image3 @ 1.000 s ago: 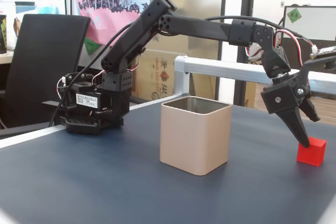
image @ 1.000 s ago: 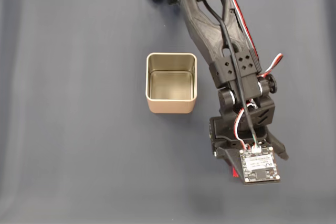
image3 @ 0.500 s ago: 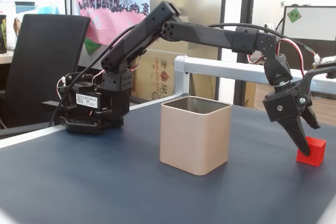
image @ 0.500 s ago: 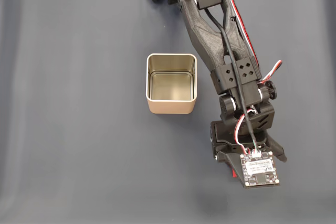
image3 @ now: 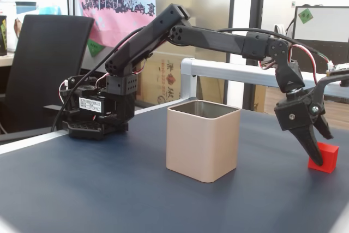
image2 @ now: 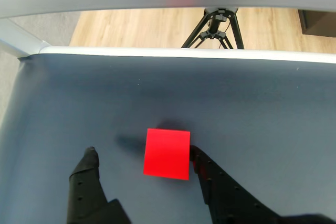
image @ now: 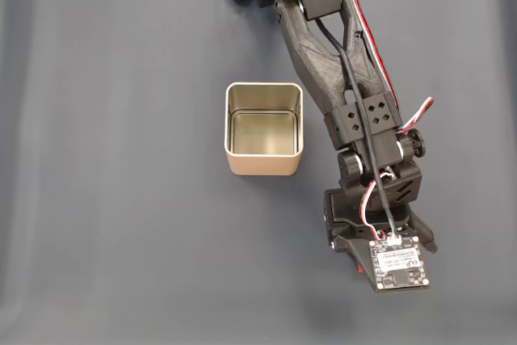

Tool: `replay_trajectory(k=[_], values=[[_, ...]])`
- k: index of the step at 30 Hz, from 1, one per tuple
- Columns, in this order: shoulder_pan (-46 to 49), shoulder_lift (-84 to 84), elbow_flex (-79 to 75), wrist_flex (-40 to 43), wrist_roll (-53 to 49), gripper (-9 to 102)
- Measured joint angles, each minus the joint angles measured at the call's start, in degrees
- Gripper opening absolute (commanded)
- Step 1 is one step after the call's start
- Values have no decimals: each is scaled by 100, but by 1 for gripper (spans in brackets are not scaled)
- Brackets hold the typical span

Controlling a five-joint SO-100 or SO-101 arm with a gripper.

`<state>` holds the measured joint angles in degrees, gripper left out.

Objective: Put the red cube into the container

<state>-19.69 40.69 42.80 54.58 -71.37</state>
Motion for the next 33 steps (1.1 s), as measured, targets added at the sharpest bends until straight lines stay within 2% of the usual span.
replay_trajectory(k=[14,24,33], values=[[0,9,-35,0,-193,2],[9,9,-35,79,-272,0],[272,325,-290,650,-580,0]])
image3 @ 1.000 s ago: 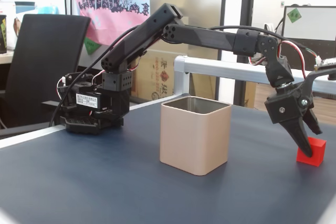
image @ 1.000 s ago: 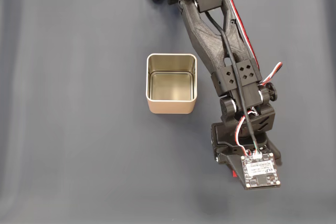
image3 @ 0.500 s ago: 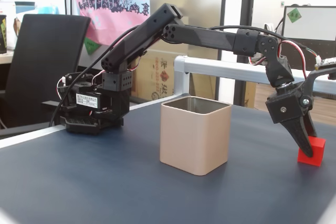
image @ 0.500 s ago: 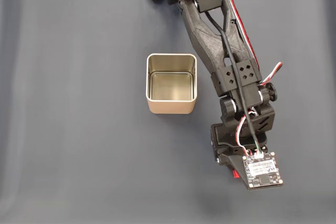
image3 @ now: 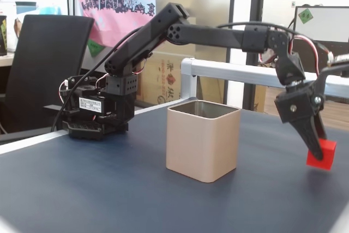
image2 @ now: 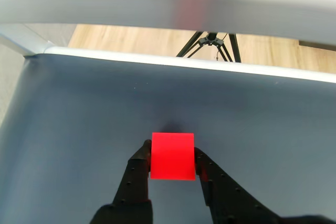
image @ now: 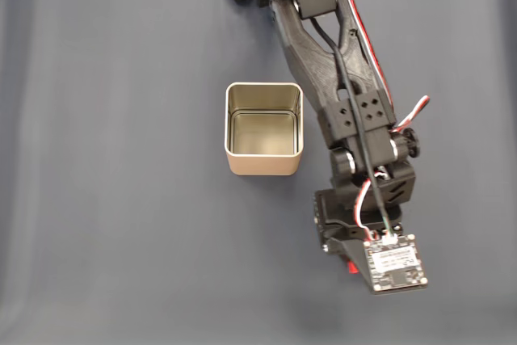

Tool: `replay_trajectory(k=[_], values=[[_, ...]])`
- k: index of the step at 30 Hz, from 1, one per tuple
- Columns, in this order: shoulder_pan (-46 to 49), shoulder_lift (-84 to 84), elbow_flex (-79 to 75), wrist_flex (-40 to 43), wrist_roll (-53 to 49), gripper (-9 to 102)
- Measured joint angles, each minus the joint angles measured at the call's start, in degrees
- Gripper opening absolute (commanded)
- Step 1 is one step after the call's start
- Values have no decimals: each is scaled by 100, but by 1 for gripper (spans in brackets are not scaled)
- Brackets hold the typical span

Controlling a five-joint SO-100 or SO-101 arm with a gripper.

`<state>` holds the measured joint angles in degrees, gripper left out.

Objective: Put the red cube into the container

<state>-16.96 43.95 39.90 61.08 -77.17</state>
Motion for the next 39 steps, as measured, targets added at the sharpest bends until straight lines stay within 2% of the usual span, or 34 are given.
replay_trajectory(k=[5,23,30,39], values=[[272,1072,422,193,-316,0],[1090,5968,4992,185,-1195,0],[1468,7233,6346,35,-1406,0],[1617,8130,7339,-193,-1424,0]])
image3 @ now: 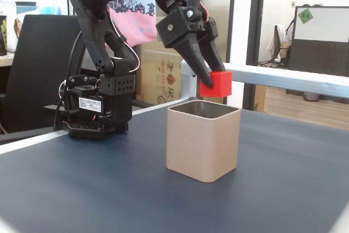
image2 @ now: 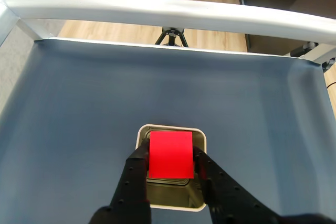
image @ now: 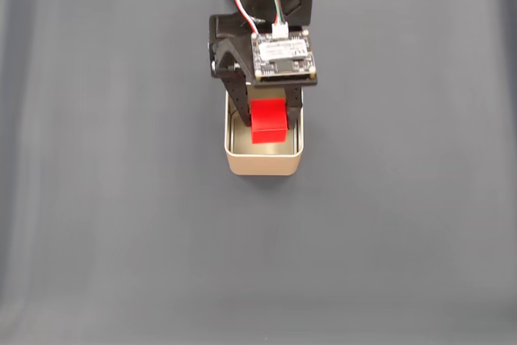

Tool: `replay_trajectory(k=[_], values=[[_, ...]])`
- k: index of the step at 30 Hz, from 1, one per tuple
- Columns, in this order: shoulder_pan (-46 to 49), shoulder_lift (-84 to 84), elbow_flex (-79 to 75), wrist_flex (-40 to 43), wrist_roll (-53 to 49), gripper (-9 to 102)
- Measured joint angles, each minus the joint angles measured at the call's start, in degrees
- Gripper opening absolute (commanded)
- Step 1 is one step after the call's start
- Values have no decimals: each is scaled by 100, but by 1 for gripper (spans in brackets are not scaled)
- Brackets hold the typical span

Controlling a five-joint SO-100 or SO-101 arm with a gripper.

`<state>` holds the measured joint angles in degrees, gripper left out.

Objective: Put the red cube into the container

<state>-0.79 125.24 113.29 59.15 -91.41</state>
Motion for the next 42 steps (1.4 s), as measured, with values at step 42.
replay_trajectory(k=[42], values=[[185,422,870,-290,545,21]])
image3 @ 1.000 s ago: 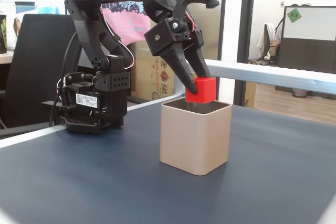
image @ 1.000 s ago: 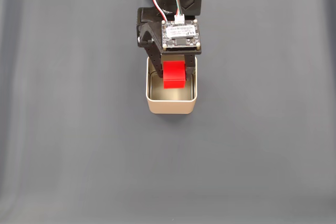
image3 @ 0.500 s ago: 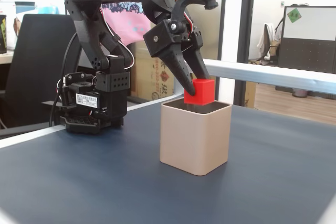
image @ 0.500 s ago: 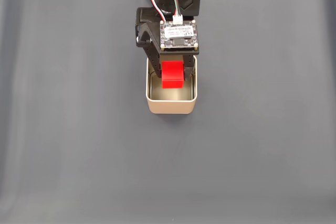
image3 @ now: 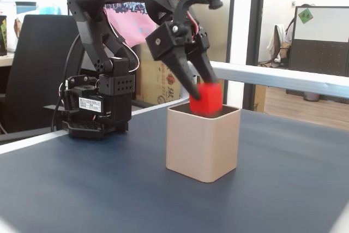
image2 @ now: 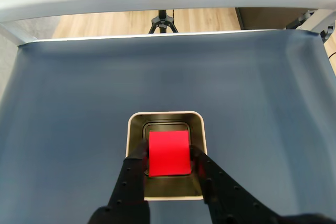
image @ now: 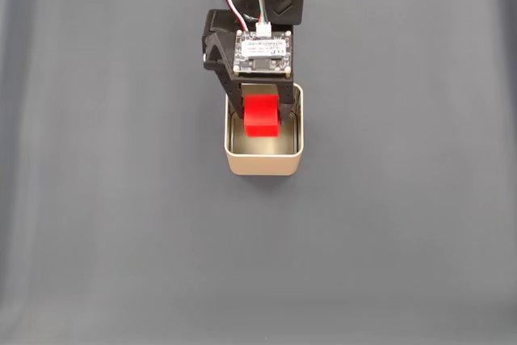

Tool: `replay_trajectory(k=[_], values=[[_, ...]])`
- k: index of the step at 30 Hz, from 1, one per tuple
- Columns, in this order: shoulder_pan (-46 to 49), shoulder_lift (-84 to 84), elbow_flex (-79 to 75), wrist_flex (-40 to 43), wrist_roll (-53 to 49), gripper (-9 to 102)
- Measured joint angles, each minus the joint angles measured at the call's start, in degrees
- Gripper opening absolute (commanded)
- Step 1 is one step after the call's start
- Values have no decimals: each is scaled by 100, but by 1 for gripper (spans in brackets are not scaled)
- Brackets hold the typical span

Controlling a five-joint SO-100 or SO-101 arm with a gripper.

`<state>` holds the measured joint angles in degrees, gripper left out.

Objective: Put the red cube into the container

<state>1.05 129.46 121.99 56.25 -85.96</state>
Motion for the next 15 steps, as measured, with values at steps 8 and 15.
replay_trajectory(k=[8,15], values=[[0,0,0,-53,0,28],[0,0,0,-53,149,29]])
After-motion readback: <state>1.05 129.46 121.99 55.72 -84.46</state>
